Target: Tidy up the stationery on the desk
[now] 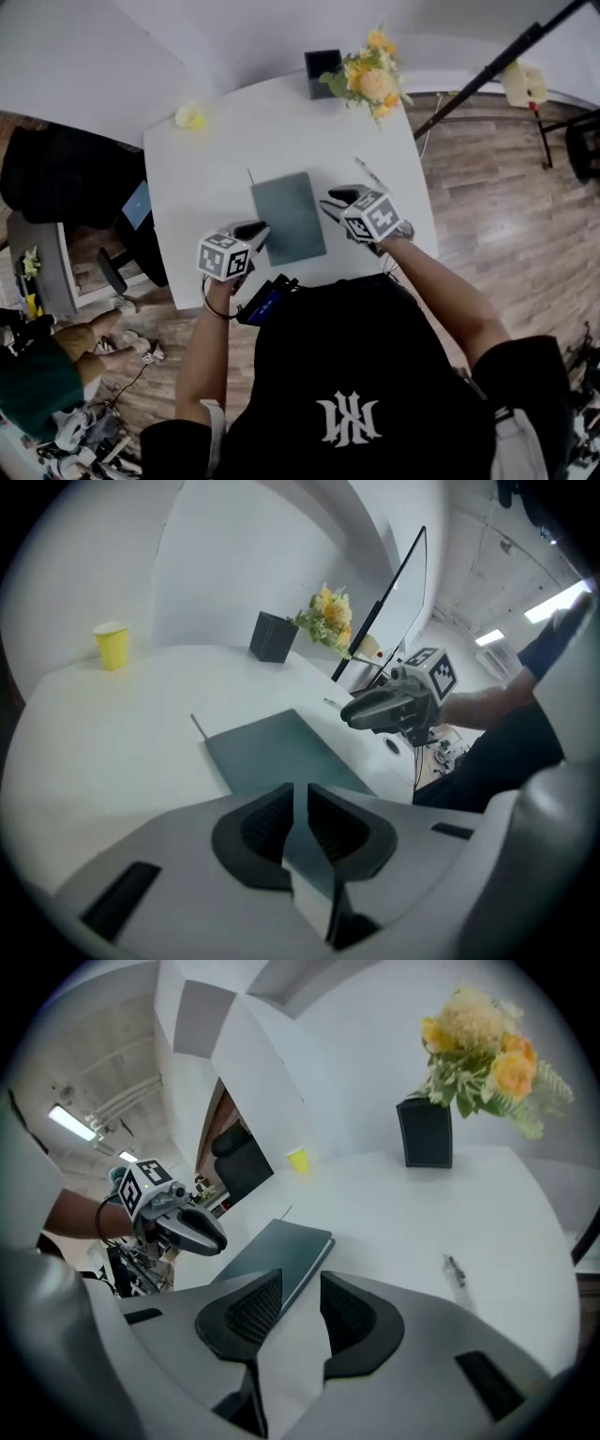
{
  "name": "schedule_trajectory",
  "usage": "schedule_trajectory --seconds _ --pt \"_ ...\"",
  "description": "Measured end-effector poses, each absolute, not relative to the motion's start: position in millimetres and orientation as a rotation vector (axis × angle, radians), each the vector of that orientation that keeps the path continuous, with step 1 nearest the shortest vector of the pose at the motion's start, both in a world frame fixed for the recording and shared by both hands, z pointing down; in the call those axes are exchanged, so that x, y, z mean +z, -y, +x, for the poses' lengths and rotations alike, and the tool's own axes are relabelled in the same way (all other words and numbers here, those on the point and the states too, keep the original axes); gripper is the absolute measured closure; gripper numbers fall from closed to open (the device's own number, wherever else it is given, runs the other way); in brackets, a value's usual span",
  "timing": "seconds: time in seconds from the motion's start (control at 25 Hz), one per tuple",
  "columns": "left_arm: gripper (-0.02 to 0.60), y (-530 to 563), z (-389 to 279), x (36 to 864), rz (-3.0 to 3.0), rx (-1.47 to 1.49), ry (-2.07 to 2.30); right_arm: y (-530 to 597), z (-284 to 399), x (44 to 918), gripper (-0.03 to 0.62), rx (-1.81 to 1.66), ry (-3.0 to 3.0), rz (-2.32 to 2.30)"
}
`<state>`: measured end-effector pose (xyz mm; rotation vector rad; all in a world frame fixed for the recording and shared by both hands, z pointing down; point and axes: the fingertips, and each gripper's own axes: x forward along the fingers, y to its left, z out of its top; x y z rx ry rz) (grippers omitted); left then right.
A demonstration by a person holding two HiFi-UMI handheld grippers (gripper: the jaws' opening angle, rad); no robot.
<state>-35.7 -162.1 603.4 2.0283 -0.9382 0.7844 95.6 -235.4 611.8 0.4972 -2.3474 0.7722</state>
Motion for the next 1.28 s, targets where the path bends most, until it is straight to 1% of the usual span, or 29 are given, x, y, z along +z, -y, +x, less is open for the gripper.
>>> schedule_trajectory --seconds 0.12,0.28,0.6,1.0,1.28 --pt "0.553 182 -19 579 2.104 0.733 0.926 247 123 600 0.448 0.66 2.358 0.533" --pt "0.569 206 4 562 2.184 0.741 0.904 267 162 590 0.448 0.519 2.339 0.596" --pt "0.578 232 78 550 2.318 0.824 0.717 298 217 593 0.445 0.512 2.281 0.709" --pt "0.578 244 146 558 2.371 0.878 0.533 293 228 630 0.445 0.531 2.205 0.653" --pt "0.578 233 158 570 2.339 0.871 0.475 295 227 645 0.451 0.529 2.173 0.618"
